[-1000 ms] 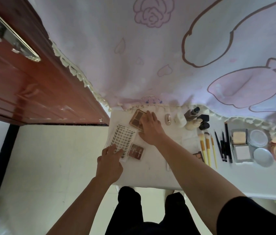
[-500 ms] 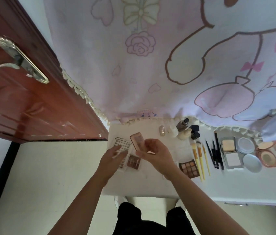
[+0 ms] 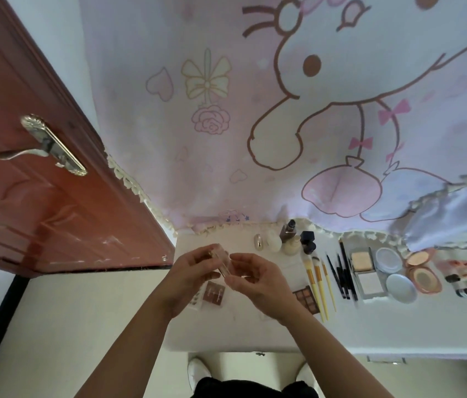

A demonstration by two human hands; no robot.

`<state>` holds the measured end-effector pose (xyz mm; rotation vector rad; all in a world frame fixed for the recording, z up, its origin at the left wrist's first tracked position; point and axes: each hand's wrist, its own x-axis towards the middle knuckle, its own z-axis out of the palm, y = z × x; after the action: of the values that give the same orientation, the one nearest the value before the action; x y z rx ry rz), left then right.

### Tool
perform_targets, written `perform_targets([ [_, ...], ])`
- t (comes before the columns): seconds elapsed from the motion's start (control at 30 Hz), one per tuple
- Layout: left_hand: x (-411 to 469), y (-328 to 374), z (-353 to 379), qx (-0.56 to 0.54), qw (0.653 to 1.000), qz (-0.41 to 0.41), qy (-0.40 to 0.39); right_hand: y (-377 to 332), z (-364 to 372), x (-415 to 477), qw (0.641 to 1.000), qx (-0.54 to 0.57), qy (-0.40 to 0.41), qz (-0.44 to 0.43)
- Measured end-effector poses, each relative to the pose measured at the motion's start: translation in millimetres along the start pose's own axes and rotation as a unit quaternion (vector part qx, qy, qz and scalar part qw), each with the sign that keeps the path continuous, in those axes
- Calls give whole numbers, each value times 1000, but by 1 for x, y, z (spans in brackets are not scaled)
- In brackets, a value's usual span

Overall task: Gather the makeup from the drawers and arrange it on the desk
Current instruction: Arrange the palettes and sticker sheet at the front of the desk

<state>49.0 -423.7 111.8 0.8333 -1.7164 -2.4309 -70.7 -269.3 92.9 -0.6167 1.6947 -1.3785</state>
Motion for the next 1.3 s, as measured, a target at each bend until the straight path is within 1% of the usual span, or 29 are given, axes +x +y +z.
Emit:
perform_targets([
  [0.1, -1, 0, 12, 2, 1000, 18, 10, -2, -4, -5, 999, -31, 13, -27],
  [0.23, 3, -5, 17, -28, 999, 17, 28, 0, -13, -10, 999, -18, 22, -30],
  [0.37, 6, -7, 23, -37, 999, 12, 29, -3, -22, -15, 1000, -14, 10, -24],
  [0.5, 6, -8, 28, -29, 999, 1, 39, -7, -26, -19, 999, -29, -19, -15],
  [0.67, 4, -10, 35, -2, 999, -4, 44, -6, -30, -21, 998, -54, -40, 8],
  [0.73, 2, -9, 36, -6, 999, -6, 37, -4, -31, -21, 998, -49, -31, 9],
  [0.83, -1, -7, 38, -30, 999, -4, 19, 0, -33, -22, 999, -49, 8, 7],
  [0.9, -1, -7, 39, -2, 1000, 14, 15, 1, -32, -23, 999, -41, 12, 2],
  [0.97, 0, -9, 41, 40, 998, 35, 26, 3, -30, -23, 1000, 21, 17, 11],
  [1.03, 2, -10, 41, 93, 994, 54, 27, 3, -32, -23, 993, 109, 19, 50],
  [1.1, 2, -10, 42, 155, 985, 74, 21, 2, -38, -23, 981, 166, 4, 97],
  [1.17, 3, -9, 41, 193, 977, 83, 17, 2, -45, -23, 976, 180, -15, 125],
  [1.3, 3, -8, 40, 250, 965, 83, 4, -3, -47, -19, 973, 179, -56, 133],
])
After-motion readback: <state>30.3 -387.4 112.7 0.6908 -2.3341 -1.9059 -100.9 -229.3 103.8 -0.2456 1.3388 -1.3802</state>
